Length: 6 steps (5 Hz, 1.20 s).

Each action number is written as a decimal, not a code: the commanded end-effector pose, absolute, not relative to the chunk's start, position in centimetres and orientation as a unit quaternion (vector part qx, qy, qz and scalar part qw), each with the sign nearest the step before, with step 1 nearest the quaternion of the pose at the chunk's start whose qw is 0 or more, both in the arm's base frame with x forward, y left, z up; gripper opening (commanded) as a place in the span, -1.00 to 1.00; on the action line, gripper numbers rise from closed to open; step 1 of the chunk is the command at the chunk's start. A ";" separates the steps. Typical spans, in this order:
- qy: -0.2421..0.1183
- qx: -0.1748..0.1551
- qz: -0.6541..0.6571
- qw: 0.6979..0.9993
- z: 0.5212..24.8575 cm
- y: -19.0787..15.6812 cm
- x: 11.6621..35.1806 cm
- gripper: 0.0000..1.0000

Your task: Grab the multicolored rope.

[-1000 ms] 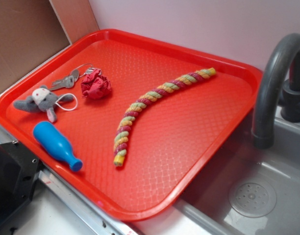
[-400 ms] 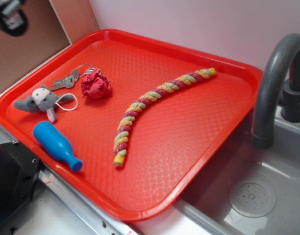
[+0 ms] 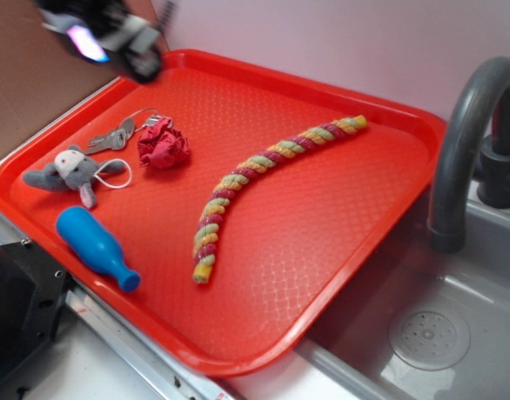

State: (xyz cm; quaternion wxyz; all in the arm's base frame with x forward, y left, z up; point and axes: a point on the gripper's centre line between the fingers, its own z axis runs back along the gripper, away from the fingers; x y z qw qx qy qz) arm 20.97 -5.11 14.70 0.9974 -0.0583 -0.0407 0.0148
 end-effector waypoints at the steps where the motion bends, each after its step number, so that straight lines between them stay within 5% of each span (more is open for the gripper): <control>1: -0.027 -0.032 -0.006 0.999 10.2 -7.0 25.9 1.00; 3: -0.002 0.011 -0.033 0.999 5.2 -7.8 27.5 1.00; 6: 0.025 0.008 -0.050 0.998 1.6 -7.5 28.2 1.00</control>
